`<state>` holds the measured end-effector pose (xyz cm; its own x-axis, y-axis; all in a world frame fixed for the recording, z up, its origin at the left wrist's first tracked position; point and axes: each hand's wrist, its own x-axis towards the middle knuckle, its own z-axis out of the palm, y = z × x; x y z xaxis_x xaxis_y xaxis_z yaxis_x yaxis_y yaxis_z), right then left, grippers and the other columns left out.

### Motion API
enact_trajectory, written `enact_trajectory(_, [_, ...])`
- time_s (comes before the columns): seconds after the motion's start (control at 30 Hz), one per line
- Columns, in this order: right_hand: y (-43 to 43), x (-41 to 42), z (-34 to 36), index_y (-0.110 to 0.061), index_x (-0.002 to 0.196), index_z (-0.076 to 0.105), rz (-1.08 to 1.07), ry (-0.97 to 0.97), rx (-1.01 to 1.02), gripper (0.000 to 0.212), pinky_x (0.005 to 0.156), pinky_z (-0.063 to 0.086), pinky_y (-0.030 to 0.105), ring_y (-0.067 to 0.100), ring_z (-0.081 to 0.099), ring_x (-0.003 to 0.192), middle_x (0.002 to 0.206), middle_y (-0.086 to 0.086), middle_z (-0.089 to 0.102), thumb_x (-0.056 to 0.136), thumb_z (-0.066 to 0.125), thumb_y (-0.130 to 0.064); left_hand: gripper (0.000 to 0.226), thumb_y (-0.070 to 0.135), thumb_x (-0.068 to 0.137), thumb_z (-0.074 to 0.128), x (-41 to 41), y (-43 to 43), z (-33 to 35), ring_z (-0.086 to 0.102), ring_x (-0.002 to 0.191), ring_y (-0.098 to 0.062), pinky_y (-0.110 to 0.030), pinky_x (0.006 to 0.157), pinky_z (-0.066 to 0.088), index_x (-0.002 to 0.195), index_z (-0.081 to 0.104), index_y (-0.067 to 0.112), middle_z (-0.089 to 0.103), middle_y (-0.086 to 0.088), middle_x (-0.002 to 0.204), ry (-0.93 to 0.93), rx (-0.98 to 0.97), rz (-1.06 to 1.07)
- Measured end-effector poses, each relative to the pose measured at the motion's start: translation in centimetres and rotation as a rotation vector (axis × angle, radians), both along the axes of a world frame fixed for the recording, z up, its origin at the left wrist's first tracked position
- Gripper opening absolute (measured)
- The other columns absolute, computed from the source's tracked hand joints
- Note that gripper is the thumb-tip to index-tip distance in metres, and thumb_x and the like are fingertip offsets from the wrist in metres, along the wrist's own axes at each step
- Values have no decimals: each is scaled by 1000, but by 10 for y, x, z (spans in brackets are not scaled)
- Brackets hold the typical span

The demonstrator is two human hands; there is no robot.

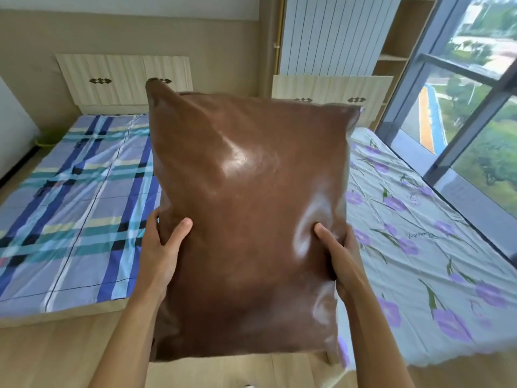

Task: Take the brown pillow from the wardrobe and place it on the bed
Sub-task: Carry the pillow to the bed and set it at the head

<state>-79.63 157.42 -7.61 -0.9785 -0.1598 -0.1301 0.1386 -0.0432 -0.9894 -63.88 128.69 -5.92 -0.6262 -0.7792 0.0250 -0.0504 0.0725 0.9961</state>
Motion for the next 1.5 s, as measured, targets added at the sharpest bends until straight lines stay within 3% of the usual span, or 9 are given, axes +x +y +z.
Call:
enact_trajectory(0.17, [-60,-100,-1,-29,112,68,13,-13,-9,58,80,59,22,8,77,102,107,-10,81,65,91,-52,69,67,73,71,-98,-54,-2,66,110,4,-30,97,51,134,58,39,71,19,124,14,14,37])
enact_trajectory(0.43, [-157,-274,-20,-26,114,67,-24,-20,36,59,90,58,37,14,77,105,109,-6,81,66,90,-51,78,67,72,70,-288,-156,-31,60,127,-9,-44,114,44,141,54,34,65,12,137,7,32,-9])
enact_trajectory(0.53, [-192,-337,-17,-25,114,67,-60,-28,41,59,81,60,31,13,78,101,106,-6,81,66,90,-51,67,67,72,69,-368,-196,-27,61,119,6,-34,111,45,133,57,45,67,25,127,26,41,-61])
enact_trajectory(0.67, [-225,-413,-6,-25,116,66,-131,-46,20,61,72,61,22,11,78,99,106,-7,81,66,90,-51,74,65,75,69,-466,-241,-14,59,129,-8,-44,116,42,141,54,36,65,15,137,10,22,-140])
enact_trajectory(0.8, [-257,-484,-7,-26,121,66,-183,-59,6,65,79,60,26,10,77,101,110,-7,81,66,89,-50,70,51,84,71,-547,-274,-11,57,133,-13,-45,117,41,147,51,27,63,7,143,31,-22,-198])
enact_trajectory(1.0, [-313,-614,-27,-23,118,68,-192,-54,18,68,69,57,14,2,76,98,104,-14,80,61,88,-55,48,32,97,68,-678,-326,-25,59,128,-13,-44,116,42,142,56,26,65,7,136,9,-26,-188])
enact_trajectory(1.2, [-382,-767,-20,-25,119,69,-120,-55,12,68,83,55,24,5,76,101,107,-12,81,61,88,-57,32,35,95,70,-805,-389,-17,65,116,-3,-43,112,46,125,61,38,71,17,122,18,-18,-174])
enact_trajectory(1.4, [-452,-882,-12,-36,118,68,-82,-34,-4,61,86,52,22,-4,73,102,110,-20,79,63,87,-56,35,41,91,72,-907,-457,-11,65,114,4,-36,107,47,125,62,44,71,25,120,31,-25,-125])
enact_trajectory(1.5, [-477,-929,-22,-39,117,67,-95,-65,0,59,87,52,23,-4,73,102,110,-20,79,64,87,-57,53,49,83,73,-967,-487,-18,65,115,1,-35,104,48,133,61,36,72,19,123,22,-22,-141])
